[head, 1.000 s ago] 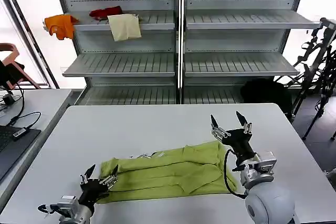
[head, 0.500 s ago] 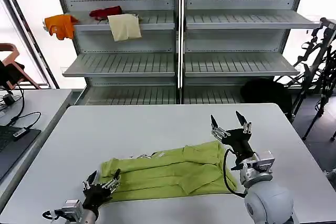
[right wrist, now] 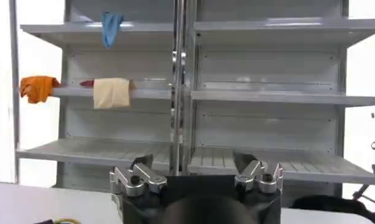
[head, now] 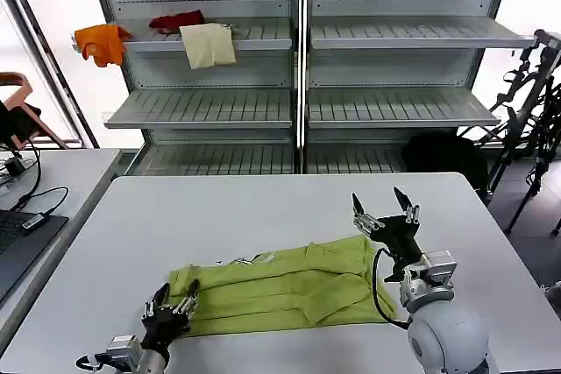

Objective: Fold and organize the clothes.

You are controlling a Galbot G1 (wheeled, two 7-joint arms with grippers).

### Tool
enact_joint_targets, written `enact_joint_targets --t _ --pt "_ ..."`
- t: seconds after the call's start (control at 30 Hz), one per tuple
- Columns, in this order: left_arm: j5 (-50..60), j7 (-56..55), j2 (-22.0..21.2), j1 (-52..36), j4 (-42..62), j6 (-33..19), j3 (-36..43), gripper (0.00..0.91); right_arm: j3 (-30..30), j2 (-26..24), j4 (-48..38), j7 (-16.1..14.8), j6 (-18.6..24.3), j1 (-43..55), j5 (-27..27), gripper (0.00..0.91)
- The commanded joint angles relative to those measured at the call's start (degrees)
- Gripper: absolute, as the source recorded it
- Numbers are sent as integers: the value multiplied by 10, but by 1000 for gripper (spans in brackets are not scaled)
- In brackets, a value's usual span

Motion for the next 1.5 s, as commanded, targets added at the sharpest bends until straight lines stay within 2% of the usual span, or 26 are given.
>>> enact_joint_targets --t 0.03,0.07,0.57,0.83,0.93,1.1,1.27,1.5 --pt "2 -1 -3 0 11 -18 5 71 0 0 0 1 -2 1 0 907" --pt "3 -1 -3 0 12 -20 6 0 1 0 0 1 -2 1 0 907" --pt "37 9 -6 -12 30 -78 19 0 1 -1 0 10 -3 4 1 907" --pt "93 52 14 -18 13 -95 -15 0 2 -1 0 11 -2 1 1 907" --pt "129 84 37 -30 12 -92 -45 0 4 0 0 11 -1 0 1 907" --pt "141 129 103 -55 15 -44 -101 0 7 1 -1 9 -1 -2 1 907" --pt "146 150 159 -76 32 -20 -133 0 9 2 -2 8 0 -5 0 907" --pt "148 171 210 -100 68 7 -172 0 12 2 -7 8 0 -8 0 907"
